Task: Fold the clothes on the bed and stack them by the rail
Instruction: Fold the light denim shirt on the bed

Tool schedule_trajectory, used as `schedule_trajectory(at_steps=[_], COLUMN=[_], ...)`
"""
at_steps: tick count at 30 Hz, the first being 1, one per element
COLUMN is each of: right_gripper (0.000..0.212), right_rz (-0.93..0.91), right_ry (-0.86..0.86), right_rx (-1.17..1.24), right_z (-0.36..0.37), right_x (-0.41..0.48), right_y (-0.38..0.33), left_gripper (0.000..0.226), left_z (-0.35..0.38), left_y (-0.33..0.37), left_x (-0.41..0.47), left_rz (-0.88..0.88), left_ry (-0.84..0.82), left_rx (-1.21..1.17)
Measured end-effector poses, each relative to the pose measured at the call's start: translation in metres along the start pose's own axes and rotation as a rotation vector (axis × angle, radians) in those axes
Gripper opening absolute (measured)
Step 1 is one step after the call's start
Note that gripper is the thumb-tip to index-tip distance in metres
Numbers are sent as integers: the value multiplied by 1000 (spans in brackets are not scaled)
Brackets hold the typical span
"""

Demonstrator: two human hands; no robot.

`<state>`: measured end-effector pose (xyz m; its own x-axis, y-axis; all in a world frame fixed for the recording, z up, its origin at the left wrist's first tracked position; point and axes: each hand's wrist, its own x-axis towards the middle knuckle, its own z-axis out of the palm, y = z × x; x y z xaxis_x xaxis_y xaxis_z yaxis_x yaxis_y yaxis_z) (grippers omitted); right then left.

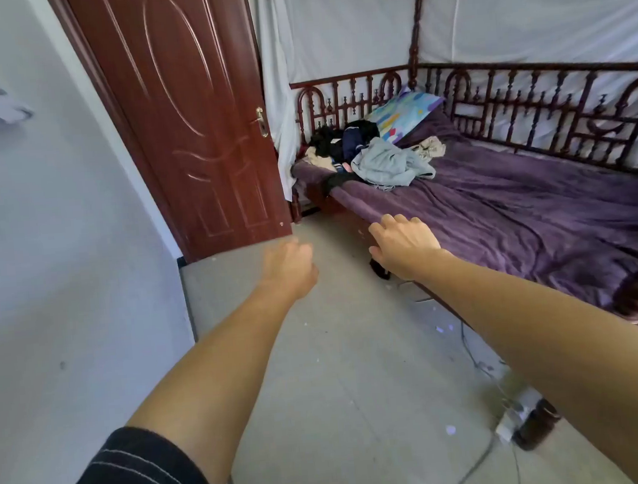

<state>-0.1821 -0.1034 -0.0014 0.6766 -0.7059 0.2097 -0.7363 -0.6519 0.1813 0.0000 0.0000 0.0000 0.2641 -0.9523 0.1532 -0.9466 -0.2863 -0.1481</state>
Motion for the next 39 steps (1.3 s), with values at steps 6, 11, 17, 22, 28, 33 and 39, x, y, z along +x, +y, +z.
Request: schedule_trajectory(at_steps=[6, 11, 17, 22, 28, 33, 39], right_gripper=[34, 34, 37, 39, 36, 33, 33], right_rz=[1, -13, -56, -73, -20, 107, 269], right_ry=[-27, -63, -50, -43, -41, -46, -97], right_rx=[12, 39, 42, 34, 17, 31, 26], right_z=[48, 83, 98, 126, 182, 207, 250], right_x=[83, 187, 311, 411, 538, 635, 716], right_y=[14, 33, 55, 69, 94, 137, 215], left_gripper=[29, 28, 34, 33, 33, 28, 31], left_z=[41, 58, 70, 94, 138, 150, 179], left_y=[-18, -42, -75, -110, -148, -161, -141], left_x=[81, 182, 287, 375, 511, 639, 779], left_rz=[19, -7, -64, -70, -2, 126, 266], left_ry=[-50, -67, -54, -46, -25, -17, -33], left_rx=[-2, 28, 1, 1, -5, 5, -17])
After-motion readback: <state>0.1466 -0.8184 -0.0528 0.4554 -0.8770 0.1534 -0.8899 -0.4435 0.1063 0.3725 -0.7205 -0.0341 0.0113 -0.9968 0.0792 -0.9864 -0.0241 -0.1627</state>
